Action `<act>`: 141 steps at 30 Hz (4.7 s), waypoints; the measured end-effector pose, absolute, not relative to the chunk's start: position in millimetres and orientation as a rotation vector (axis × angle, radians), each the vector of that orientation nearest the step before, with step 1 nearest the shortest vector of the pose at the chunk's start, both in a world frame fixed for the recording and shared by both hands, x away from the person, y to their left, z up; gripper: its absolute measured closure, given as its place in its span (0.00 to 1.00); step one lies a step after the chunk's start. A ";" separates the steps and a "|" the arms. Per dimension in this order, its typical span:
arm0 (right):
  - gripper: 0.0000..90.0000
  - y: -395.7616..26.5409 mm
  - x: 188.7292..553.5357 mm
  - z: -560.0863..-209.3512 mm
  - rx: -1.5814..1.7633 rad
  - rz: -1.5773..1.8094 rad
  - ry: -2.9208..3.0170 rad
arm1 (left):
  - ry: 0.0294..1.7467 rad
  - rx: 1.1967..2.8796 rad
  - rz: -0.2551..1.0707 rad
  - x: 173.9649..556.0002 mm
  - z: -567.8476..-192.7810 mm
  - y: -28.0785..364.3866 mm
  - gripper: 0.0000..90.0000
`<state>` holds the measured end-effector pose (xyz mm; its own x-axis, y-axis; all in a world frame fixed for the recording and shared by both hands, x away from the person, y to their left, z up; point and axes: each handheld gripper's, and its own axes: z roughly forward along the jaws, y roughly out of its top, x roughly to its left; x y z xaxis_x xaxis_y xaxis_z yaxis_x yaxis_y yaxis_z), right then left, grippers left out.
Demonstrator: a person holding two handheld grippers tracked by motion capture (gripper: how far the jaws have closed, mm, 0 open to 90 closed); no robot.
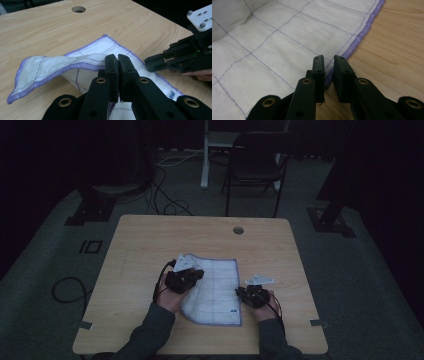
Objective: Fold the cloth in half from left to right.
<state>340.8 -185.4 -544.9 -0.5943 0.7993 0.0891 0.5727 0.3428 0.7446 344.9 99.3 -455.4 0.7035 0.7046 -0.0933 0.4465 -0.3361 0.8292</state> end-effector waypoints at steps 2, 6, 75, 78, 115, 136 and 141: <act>0.88 -185.4 340.8 -545.0 1.227 1.103 2.317 | 0.879 1.994 0.348 345.6 -456.2 96.9 0.97; 0.88 -185.4 340.8 -544.9 1.229 1.103 2.318 | 0.865 2.006 0.342 346.1 -457.6 90.3 0.97; 0.67 -205.2 345.0 -542.9 1.339 1.112 2.240 | 0.969 2.090 0.134 328.2 -518.0 95.7 0.69; 0.67 -204.7 344.8 -542.9 1.336 1.110 2.242 | 0.981 2.081 0.100 328.4 -522.1 95.7 0.69; 0.70 -189.2 346.8 -546.0 1.242 1.045 2.249 | 0.674 2.213 0.071 315.5 -506.1 16.3 0.97; 0.72 -188.9 347.0 -546.8 1.265 1.061 2.232 | 0.653 2.219 -0.007 309.0 -516.3 -9.2 0.81; 0.72 -190.5 347.8 -546.9 1.273 1.079 2.236 | 0.651 2.164 -0.041 305.4 -508.0 3.2 0.77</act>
